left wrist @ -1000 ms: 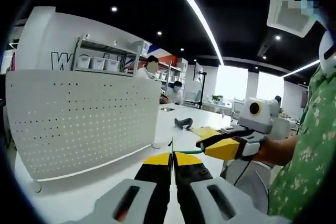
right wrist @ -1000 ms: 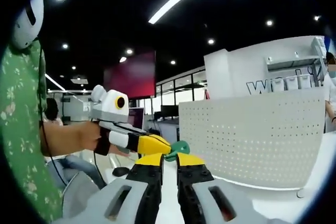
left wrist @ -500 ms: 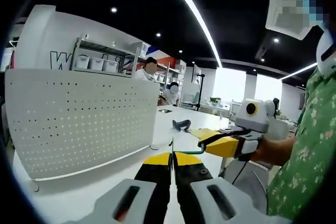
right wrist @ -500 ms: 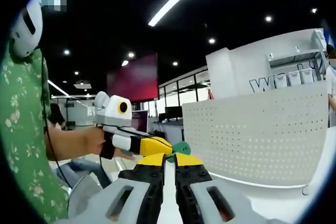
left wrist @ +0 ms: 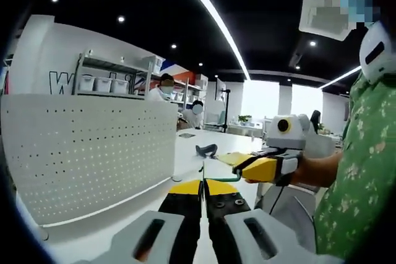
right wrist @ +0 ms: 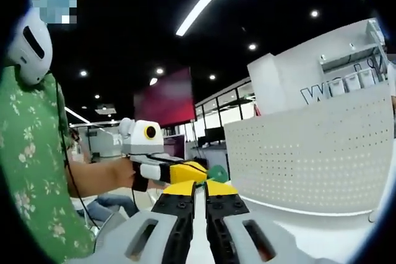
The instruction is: Insert the hook assembly into the mounting plate slot until the hook locks in place.
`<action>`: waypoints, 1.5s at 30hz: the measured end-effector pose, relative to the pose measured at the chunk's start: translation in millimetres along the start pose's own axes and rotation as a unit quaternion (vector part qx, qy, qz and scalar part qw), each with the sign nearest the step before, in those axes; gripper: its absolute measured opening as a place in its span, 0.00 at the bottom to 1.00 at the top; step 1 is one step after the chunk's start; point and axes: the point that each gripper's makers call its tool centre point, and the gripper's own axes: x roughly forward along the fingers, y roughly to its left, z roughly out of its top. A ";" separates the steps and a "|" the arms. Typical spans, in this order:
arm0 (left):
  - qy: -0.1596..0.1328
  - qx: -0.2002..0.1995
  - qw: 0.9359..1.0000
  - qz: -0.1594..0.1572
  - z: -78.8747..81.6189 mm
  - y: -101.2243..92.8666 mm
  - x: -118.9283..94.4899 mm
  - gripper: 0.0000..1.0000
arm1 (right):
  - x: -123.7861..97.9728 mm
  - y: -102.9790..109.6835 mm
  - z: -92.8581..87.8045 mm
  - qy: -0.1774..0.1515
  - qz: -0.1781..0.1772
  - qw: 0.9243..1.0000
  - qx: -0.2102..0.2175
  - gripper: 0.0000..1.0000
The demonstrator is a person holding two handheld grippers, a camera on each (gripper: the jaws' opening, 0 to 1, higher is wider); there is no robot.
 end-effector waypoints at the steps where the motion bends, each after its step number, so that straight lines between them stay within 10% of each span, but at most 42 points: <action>1: 0.001 0.000 1.000 -0.002 -0.1 -0.6 -0.3 0.02 | 0.0 0.8 -0.3 0.001 0.002 1.000 -0.001 0.04; 30: -0.023 0.014 0.997 -0.077 7.0 -22.8 -6.9 0.02 | -2.3 27.0 3.5 -0.007 0.097 0.993 0.067 0.02; 45: -0.006 0.088 0.995 -0.050 0.2 -22.7 -1.4 0.04 | -1.6 24.6 1.0 -0.009 0.099 0.985 0.144 0.01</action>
